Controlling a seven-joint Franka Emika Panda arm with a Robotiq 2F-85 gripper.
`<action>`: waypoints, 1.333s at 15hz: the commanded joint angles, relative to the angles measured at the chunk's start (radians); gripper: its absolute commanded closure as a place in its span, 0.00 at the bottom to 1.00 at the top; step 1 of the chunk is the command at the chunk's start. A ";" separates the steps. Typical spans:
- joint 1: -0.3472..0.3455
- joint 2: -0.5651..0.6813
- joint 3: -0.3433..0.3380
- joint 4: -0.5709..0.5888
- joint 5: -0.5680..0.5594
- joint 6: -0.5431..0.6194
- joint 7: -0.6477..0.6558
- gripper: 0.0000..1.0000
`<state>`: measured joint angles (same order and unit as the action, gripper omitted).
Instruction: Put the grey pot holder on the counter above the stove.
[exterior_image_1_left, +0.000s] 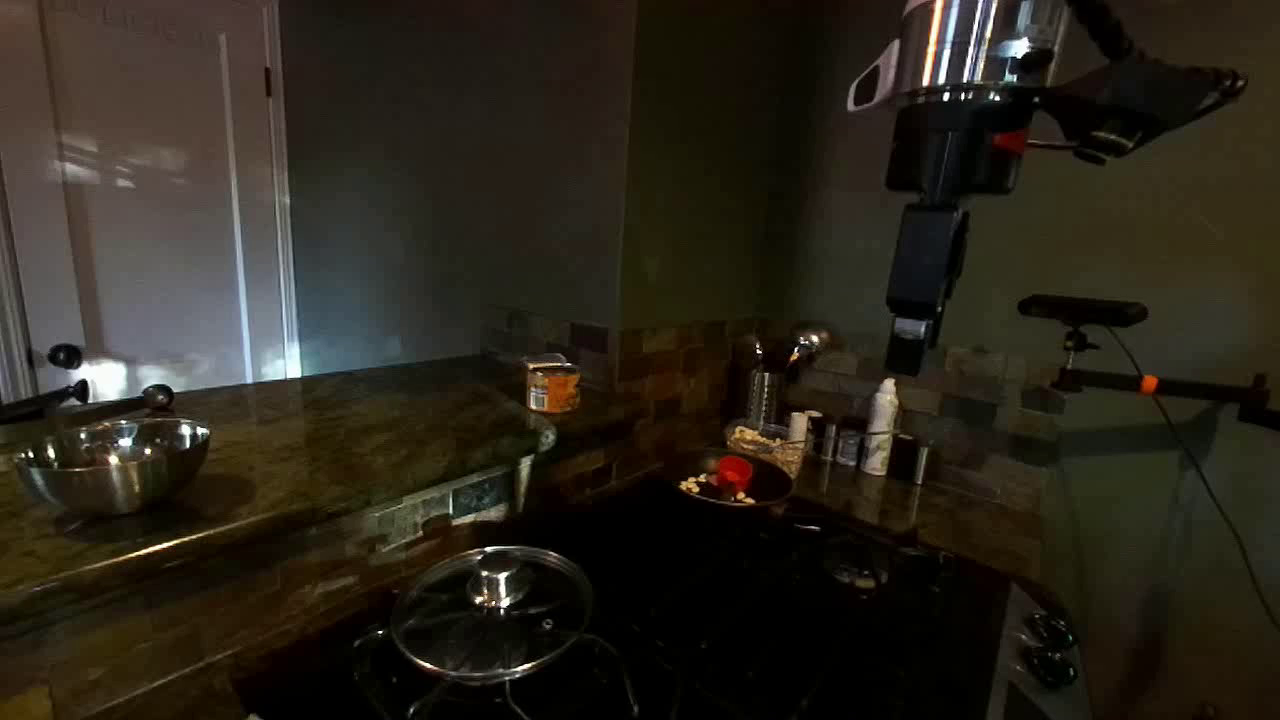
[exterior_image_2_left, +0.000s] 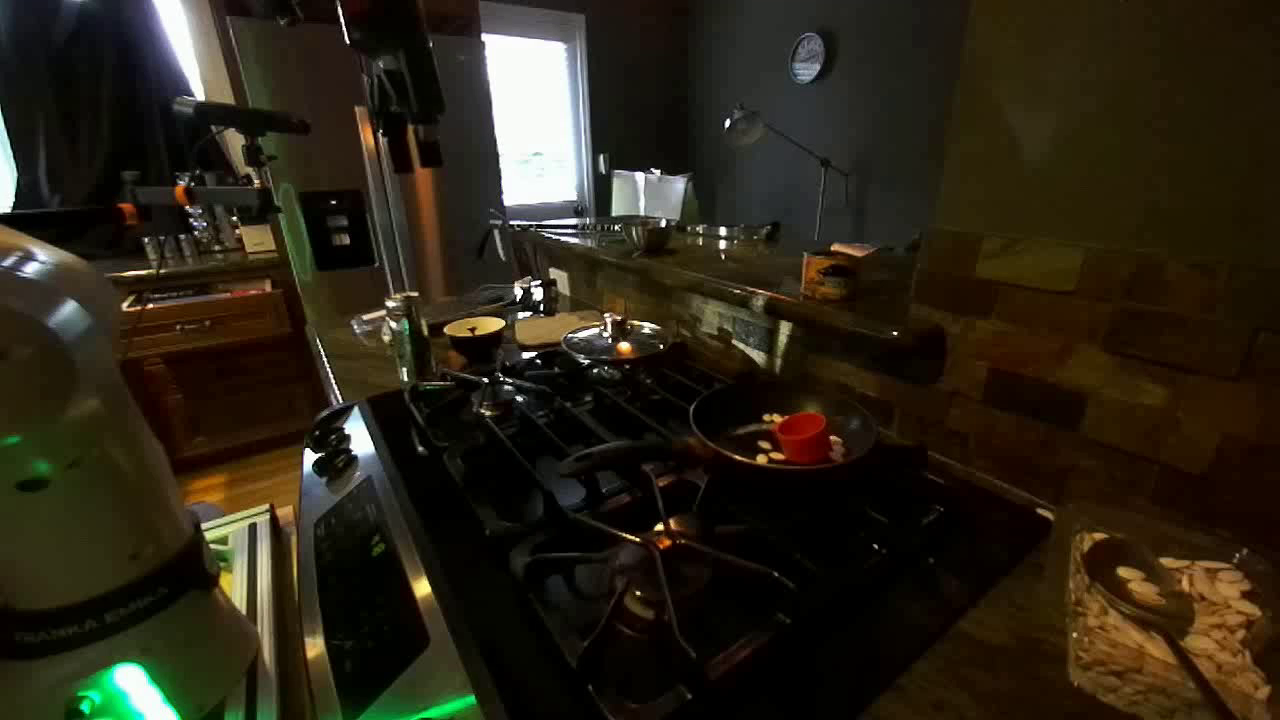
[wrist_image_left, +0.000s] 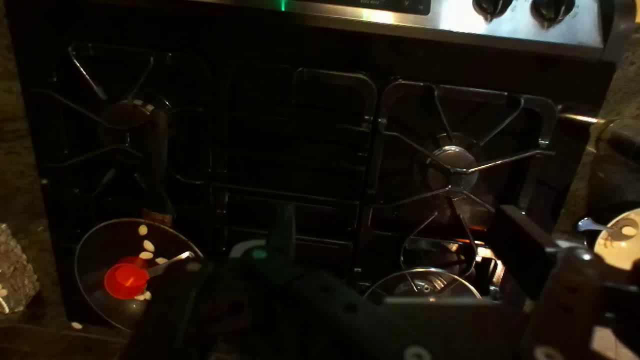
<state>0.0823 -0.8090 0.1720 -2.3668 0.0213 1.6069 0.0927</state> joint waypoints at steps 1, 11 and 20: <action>0.008 0.002 -0.005 0.002 -0.004 -0.001 0.005 0.00; 0.070 0.385 -0.050 0.045 0.360 0.742 0.047 0.00; 0.078 0.416 -0.052 0.028 0.375 0.803 0.049 0.00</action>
<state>0.1651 -0.4071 0.1162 -2.3412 0.3972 2.3859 0.0964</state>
